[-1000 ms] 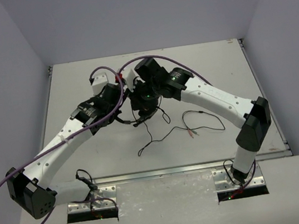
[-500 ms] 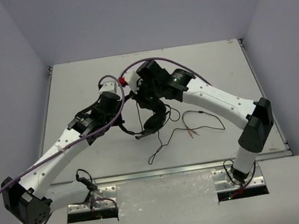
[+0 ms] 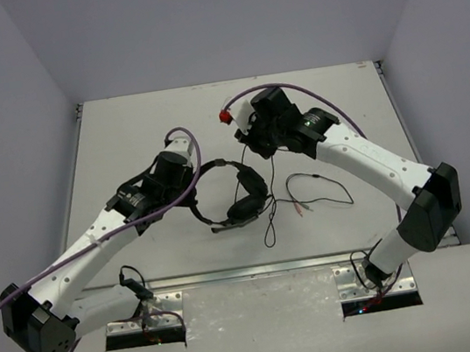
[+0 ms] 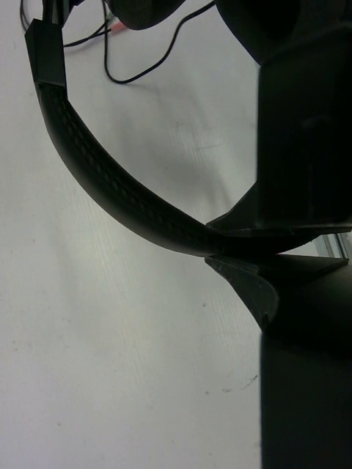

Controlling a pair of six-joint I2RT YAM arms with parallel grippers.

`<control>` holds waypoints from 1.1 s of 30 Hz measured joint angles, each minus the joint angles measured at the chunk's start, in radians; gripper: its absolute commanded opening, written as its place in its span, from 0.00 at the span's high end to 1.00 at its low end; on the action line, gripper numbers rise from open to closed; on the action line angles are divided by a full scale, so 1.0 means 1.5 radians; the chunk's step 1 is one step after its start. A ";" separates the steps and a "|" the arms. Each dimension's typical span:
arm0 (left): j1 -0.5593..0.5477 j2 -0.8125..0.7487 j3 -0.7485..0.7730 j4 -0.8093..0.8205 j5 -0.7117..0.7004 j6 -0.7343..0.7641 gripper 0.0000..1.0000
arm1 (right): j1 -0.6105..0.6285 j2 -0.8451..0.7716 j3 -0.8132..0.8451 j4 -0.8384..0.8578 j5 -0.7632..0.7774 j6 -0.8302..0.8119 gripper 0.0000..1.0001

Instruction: Wrap the headphones

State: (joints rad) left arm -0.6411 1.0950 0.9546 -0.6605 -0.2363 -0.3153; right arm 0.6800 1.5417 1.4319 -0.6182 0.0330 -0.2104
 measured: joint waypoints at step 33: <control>-0.001 -0.027 0.341 -0.133 0.064 -0.066 1.00 | -0.123 0.098 -0.225 0.511 -0.408 0.322 0.99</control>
State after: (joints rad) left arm -0.6418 1.0538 1.4662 -0.8600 -0.1398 -0.4137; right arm 0.4950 1.6882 1.0943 0.1490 -0.5793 0.2733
